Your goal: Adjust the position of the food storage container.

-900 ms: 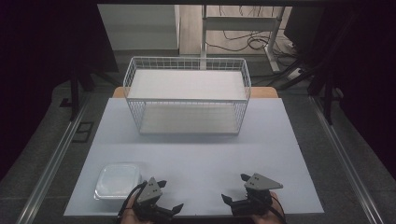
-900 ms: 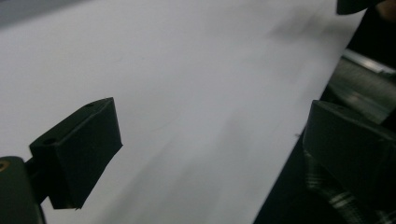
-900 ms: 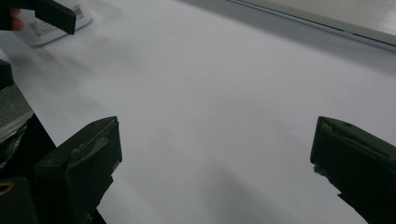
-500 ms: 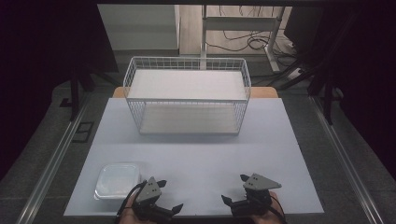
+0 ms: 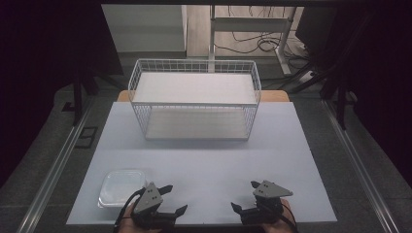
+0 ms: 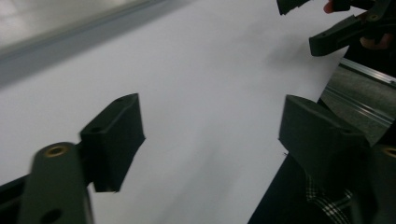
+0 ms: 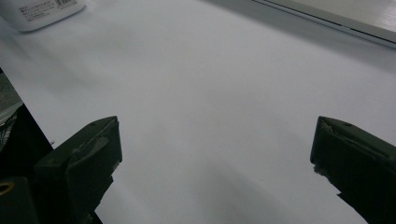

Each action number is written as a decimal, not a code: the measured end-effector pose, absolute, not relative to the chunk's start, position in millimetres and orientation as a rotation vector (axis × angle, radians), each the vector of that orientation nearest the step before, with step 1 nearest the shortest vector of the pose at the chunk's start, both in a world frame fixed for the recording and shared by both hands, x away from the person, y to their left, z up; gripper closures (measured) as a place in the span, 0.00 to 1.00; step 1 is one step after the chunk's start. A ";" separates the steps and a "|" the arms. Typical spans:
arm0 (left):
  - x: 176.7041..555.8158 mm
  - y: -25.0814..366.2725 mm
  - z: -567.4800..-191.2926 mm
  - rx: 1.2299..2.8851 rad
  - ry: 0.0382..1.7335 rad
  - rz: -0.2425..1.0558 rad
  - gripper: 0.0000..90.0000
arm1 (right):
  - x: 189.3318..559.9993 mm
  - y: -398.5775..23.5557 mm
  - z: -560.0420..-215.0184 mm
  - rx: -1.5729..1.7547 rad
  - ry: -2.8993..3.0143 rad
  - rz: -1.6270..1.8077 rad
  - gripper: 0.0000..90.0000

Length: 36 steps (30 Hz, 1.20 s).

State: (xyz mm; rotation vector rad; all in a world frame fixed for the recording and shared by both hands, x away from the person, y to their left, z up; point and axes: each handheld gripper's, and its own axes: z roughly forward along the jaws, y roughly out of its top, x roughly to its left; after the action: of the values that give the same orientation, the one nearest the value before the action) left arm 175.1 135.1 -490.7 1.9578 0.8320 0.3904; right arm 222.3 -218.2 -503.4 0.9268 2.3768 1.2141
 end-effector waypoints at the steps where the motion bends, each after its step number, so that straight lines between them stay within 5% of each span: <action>1: 175.6 138.3 -488.3 1.957 0.833 0.398 0.31 | 222.3 -218.4 -503.3 0.927 2.374 1.215 0.02; 4: 176.5 146.2 -484.0 1.951 0.853 0.428 0.36 | 222.4 -218.6 -503.2 0.927 2.371 1.219 0.02; 8: 176.4 172.0 -475.9 1.948 0.927 0.540 0.55 | 222.5 -218.0 -503.8 0.924 2.400 1.197 0.04; 22: 176.7 247.6 -472.6 1.851 1.147 0.606 0.97 | 221.5 -216.2 -506.4 0.907 2.420 1.171 0.04; 36: 159.9 311.3 -486.4 1.737 1.358 0.668 1.00 | 219.8 -214.4 -507.0 0.884 2.429 1.154 0.04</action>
State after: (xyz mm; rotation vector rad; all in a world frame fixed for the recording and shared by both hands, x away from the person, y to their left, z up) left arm 159.9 311.3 -486.4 1.7368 1.3585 0.6682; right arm 219.8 -214.4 -507.0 0.8836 2.4290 1.1535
